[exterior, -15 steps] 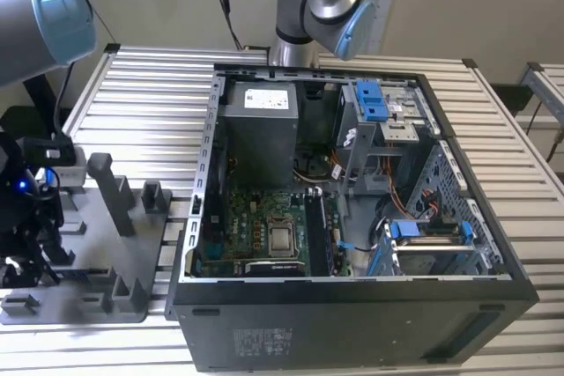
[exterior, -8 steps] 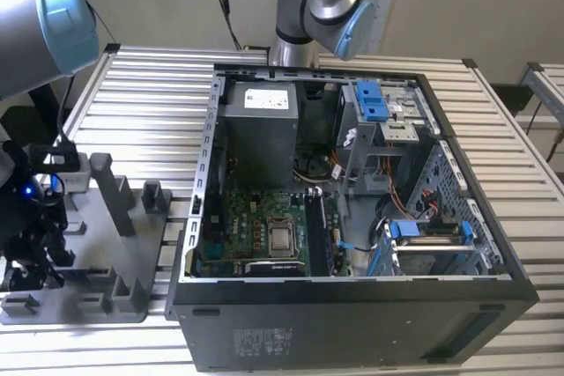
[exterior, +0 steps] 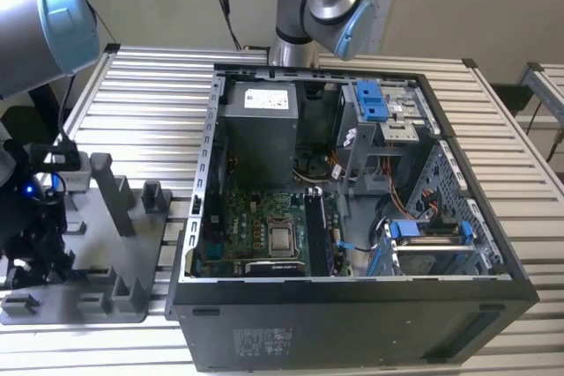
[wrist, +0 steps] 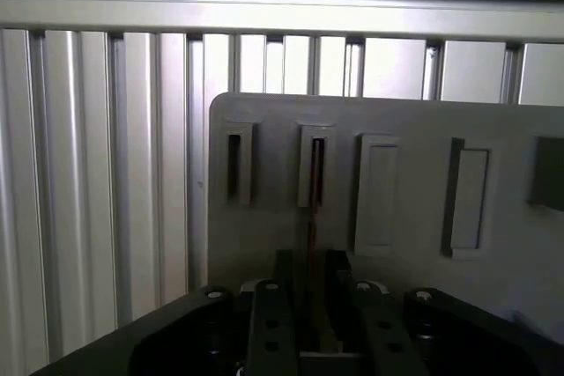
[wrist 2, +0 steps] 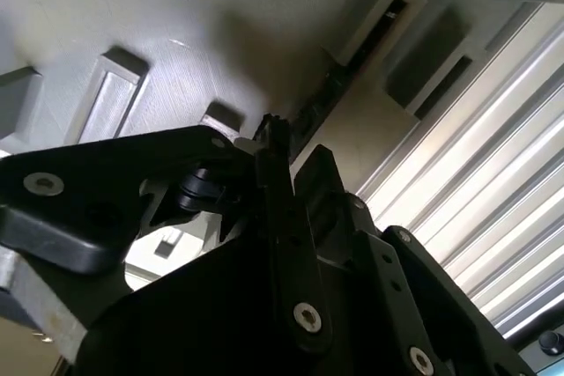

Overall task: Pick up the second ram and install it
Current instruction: 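Pick up the second ram and move it above second insertion slot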

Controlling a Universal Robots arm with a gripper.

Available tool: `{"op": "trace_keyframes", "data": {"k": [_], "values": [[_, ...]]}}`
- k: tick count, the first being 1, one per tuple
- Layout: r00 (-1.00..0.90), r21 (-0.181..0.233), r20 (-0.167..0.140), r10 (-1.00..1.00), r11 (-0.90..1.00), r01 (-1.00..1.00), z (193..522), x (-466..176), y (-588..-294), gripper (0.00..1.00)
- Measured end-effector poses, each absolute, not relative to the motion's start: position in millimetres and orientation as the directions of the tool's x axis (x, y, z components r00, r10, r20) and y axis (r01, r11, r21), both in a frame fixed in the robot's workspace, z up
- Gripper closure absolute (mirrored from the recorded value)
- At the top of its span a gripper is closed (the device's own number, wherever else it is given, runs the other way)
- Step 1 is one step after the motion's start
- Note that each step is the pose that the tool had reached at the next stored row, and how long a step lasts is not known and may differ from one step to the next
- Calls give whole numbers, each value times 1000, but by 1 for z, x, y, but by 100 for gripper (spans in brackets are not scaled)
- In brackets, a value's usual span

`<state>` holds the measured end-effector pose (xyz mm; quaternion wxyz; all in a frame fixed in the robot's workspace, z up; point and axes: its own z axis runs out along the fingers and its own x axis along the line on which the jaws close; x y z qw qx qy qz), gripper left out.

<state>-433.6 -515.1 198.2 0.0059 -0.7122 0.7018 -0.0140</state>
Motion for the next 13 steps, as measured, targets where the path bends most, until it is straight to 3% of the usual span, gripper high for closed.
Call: {"op": "trace_keyframes", "data": {"k": [2,3,4,13], "values": [[14,-28,12,-1000,-15,-999,198,-434,-515,79],[14,-28,12,-1000,-15,-999,198,-434,-515,79],[14,-28,12,-1000,-15,-999,198,-434,-514,85],[14,-28,12,-1000,-15,-999,198,-434,-513,86]]}}
